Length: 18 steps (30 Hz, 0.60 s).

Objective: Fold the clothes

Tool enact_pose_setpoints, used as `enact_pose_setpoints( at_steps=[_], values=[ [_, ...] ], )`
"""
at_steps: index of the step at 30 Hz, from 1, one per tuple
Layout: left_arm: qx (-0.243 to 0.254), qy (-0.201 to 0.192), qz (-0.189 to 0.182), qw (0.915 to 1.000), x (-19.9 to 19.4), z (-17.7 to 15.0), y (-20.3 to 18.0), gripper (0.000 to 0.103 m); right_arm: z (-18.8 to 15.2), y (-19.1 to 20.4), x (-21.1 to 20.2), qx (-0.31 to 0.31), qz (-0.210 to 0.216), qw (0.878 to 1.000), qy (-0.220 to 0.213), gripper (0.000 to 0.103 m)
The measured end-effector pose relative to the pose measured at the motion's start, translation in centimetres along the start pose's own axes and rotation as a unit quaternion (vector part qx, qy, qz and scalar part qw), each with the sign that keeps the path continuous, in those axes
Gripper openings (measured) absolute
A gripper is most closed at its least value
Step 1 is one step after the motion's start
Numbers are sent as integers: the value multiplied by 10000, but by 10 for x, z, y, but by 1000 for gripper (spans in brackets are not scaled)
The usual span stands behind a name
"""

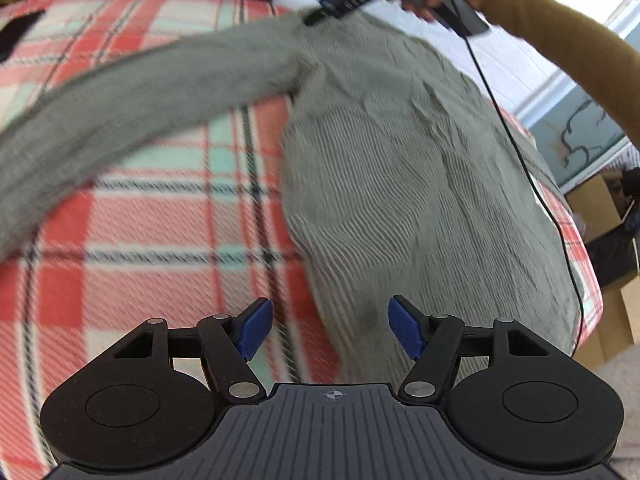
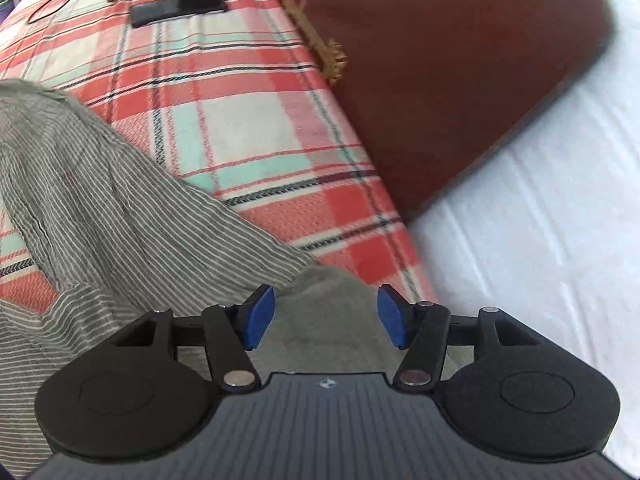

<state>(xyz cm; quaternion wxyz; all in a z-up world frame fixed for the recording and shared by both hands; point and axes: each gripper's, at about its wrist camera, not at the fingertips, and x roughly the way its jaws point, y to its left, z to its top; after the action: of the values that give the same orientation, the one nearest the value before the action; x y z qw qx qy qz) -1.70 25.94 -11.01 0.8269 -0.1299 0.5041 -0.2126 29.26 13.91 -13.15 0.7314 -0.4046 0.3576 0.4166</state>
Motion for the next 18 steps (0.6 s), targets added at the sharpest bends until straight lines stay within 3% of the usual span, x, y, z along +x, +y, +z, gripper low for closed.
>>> enact_pose_setpoints(
  at_steps=[7, 14, 15, 16, 17, 18],
  values=[
    [-191, 143, -147, 9996, 7, -5, -10, 69, 6, -13, 21, 54, 283, 9995, -130, 63],
    [-312, 178, -167, 9992, 9, -5, -9, 68, 4, -21, 33, 65, 535, 9985, -41, 64],
    [-299, 177, -161, 9993, 9, -6, -10, 68, 4, -24, 34, 168, 623, 9979, -14, 60],
    [-271, 175, -119, 9994, 10, -6, -10, 63, 3, -27, 34, 322, 794, 9963, 65, 53],
    [-239, 175, -58, 9995, 11, -6, -11, 38, 3, -30, 34, 520, 1052, 9930, 161, 31],
    [-243, 226, -4, 9994, 13, -7, -12, 12, 2, -30, 33, 532, 1132, 9920, 198, 23]
  ],
)
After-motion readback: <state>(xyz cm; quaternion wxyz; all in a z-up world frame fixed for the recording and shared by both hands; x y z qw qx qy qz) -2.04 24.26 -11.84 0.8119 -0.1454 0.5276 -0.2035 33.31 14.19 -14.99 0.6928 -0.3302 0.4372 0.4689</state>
